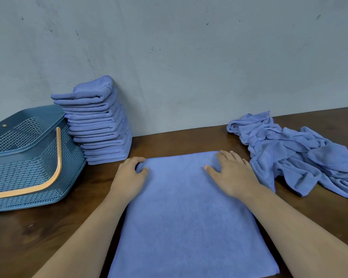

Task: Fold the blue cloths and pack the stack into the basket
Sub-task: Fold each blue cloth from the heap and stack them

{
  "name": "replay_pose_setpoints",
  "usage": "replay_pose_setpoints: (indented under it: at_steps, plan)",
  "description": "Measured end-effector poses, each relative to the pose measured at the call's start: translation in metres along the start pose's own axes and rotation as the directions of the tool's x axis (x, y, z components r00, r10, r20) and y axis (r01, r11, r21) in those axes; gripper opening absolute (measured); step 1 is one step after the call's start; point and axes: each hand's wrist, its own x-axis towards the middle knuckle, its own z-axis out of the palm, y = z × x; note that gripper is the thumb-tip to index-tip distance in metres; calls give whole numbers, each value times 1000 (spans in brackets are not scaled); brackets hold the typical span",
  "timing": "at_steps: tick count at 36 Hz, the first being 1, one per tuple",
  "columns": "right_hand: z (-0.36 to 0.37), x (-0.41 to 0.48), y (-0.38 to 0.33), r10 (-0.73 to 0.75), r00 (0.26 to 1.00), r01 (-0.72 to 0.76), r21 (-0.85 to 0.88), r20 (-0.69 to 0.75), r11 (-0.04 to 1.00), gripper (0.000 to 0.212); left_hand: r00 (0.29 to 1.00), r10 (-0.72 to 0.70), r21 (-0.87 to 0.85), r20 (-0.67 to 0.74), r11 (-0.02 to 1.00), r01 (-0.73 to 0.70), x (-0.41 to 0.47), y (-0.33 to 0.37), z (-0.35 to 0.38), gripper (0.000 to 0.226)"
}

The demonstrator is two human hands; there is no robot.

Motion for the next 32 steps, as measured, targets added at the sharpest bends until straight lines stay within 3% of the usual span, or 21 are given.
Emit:
replay_pose_setpoints:
  at_steps: [3, 8, 11, 15, 18, 21, 24, 28, 32]
  plan:
    - [3, 2, 2, 14, 999, -14, -4, -40, 1000, 81, 1000, 3, -3, -2, 1000, -3, 1, -3, 1, 34]
    - [3, 4, 5, 59, 997, -55, -74, 53, 996, 83, 999, 30, 66, 11, 997, -31, 2, -3, 3, 35]
    - [0, 3, 4, 59, 998, -57, -77, 25, 995, 82, 999, 50, 42, -7, 998, -50, 3, -2, 3, 36]
    - [-10, -8, -5, -92, 996, 91, -75, -14, 993, 73, 994, 89, -182, -63, 978, -99, -14, 14, -11, 25]
    - [-19, -23, -24, -218, 970, 226, -67, 109, 972, 68, 983, 178, -231, 50, 959, -162, -36, 25, -21, 22]
    - [-23, -51, -46, -266, 942, 281, -53, 203, 958, 67, 916, 302, 32, 265, 947, -321, -63, 37, -21, 36]
    - [-20, -84, -57, -261, 929, 284, -54, 262, 957, 72, 878, 263, 190, 400, 913, -361, -101, 61, -17, 49]
    - [-15, -123, -43, -235, 928, 267, -74, 289, 961, 77, 862, 184, 271, 472, 900, -341, -146, 67, -14, 67]
    - [-23, -160, -11, -175, 954, 203, -97, 244, 974, 78, 881, 153, 360, 448, 871, -335, -167, 44, -34, 71]
